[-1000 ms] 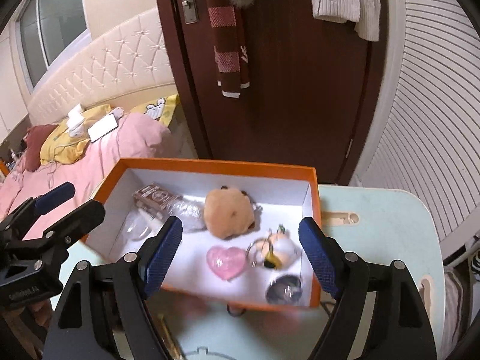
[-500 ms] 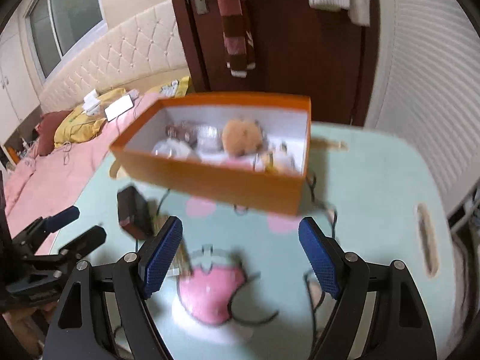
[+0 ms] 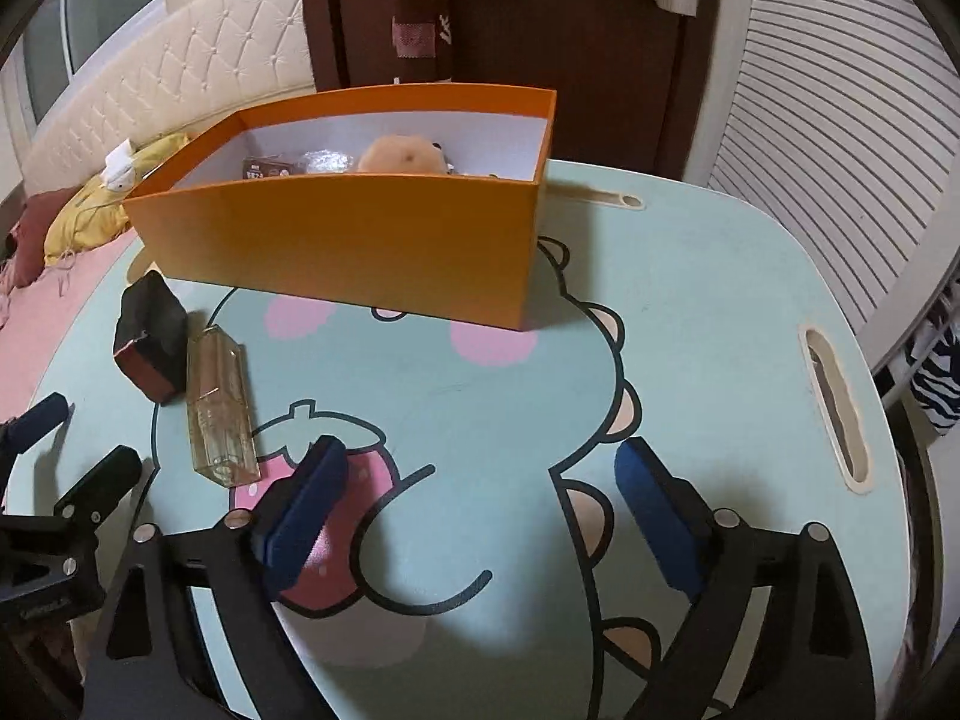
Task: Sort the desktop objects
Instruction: 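Withdraw both open tools back over the table, then grasp the dark red case with the left tool while the right tool grasps the perfume bottle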
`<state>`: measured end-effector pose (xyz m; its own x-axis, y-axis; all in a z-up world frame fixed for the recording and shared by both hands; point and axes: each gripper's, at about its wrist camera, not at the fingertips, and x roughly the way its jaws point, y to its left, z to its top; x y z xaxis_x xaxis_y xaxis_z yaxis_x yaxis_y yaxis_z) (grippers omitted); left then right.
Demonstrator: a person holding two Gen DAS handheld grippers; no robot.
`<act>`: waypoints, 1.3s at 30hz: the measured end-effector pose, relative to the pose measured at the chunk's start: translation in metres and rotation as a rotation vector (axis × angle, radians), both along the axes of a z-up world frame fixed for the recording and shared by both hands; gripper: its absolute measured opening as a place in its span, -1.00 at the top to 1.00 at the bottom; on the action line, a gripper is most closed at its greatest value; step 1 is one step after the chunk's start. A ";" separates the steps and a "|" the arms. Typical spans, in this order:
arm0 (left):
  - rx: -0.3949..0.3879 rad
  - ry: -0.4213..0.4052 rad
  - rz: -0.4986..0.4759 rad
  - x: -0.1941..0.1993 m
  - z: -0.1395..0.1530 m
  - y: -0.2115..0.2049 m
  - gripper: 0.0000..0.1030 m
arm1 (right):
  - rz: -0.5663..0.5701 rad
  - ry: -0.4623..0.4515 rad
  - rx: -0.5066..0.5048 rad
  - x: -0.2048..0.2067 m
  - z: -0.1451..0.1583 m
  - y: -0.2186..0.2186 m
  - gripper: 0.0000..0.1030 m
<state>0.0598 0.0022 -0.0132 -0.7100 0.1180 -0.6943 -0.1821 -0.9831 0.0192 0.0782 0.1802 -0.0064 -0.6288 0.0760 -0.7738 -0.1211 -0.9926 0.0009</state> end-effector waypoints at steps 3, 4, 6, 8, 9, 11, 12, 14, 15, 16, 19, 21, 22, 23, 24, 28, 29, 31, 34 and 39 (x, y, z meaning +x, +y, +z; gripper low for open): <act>0.000 0.003 0.001 0.000 0.000 0.000 -1.00 | -0.003 -0.005 0.000 0.002 -0.001 0.000 -0.98; 0.000 0.002 0.001 0.000 0.000 0.000 -1.00 | -0.004 -0.005 0.000 0.003 -0.001 0.001 -0.99; -0.001 0.001 0.002 0.001 0.001 0.001 -1.00 | -0.004 -0.002 0.001 0.005 0.000 0.001 -0.99; -0.002 0.000 0.001 0.001 0.002 0.002 -1.00 | -0.005 0.002 0.001 0.007 0.000 0.001 -0.99; -0.002 -0.001 0.001 0.001 0.002 0.002 -1.00 | -0.005 0.005 0.002 0.006 -0.001 0.001 -0.99; 0.002 -0.010 0.004 -0.001 0.000 0.009 -1.00 | -0.005 0.008 0.002 0.006 -0.002 0.000 -0.99; 0.004 -0.016 0.003 -0.002 0.000 0.012 -1.00 | -0.004 0.009 0.002 0.005 -0.002 0.000 -0.99; 0.027 -0.028 -0.019 -0.005 0.005 0.012 -1.00 | -0.003 0.011 0.000 0.004 -0.002 0.001 -0.99; 0.049 -0.019 -0.023 -0.006 0.009 0.012 -1.00 | -0.002 0.012 0.000 0.003 -0.002 0.001 -0.99; 0.067 -0.001 -0.022 -0.008 0.015 0.011 -1.00 | -0.001 0.012 -0.001 0.003 -0.002 0.001 -0.99; 0.071 0.030 -0.030 -0.019 0.028 0.016 -1.00 | 0.001 0.015 -0.002 0.001 -0.002 0.002 -0.99; 0.053 0.036 -0.034 -0.030 0.032 0.023 -1.00 | 0.003 0.016 -0.003 0.001 -0.002 0.002 -0.99; 0.051 0.033 -0.039 -0.035 0.033 0.025 -1.00 | 0.004 0.017 -0.003 0.001 -0.002 0.001 -0.99; 0.055 0.026 -0.045 -0.040 0.033 0.028 -0.99 | 0.005 0.018 -0.003 0.001 -0.002 0.001 -0.99; 0.061 0.016 -0.050 -0.045 0.032 0.031 -0.99 | 0.007 0.018 -0.003 0.001 -0.002 0.001 -0.99; 0.067 -0.020 -0.069 -0.058 0.024 0.040 -0.52 | 0.008 0.021 -0.005 0.002 -0.003 0.002 -0.99; 0.062 -0.032 -0.076 -0.061 0.022 0.042 -0.38 | 0.008 0.021 -0.005 0.003 -0.003 0.002 -0.99; 0.084 -0.039 -0.097 -0.062 0.022 0.042 -0.18 | 0.008 0.022 -0.006 0.003 -0.003 0.003 -0.99; 0.088 -0.039 -0.109 -0.058 0.022 0.039 -0.15 | 0.006 0.022 -0.006 0.003 -0.003 0.002 -0.99; 0.097 -0.036 -0.094 -0.045 0.022 0.020 -0.14 | 0.006 0.022 -0.005 0.003 -0.003 0.000 -0.99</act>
